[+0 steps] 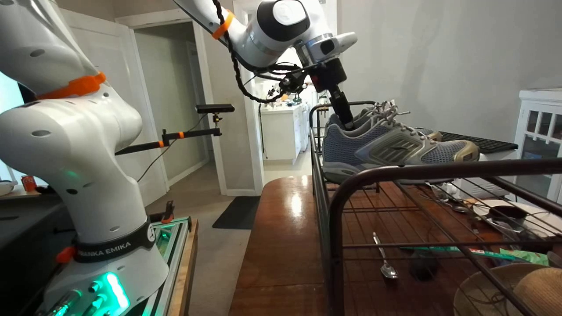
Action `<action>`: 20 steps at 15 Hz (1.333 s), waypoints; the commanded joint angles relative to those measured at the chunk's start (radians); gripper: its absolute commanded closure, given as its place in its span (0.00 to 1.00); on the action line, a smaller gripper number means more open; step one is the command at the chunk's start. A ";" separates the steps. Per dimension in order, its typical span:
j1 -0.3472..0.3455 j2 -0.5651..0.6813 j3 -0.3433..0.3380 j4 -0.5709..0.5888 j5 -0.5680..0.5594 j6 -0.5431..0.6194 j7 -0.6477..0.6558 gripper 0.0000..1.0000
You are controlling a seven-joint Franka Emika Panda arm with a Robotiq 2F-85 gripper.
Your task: Move the shoe to the right
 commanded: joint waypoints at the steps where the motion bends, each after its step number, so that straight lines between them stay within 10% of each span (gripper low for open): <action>1: 0.020 0.018 -0.030 0.026 0.046 -0.045 -0.019 0.91; 20: -0.011 -0.023 -0.103 0.099 0.076 0.006 -0.021 0.97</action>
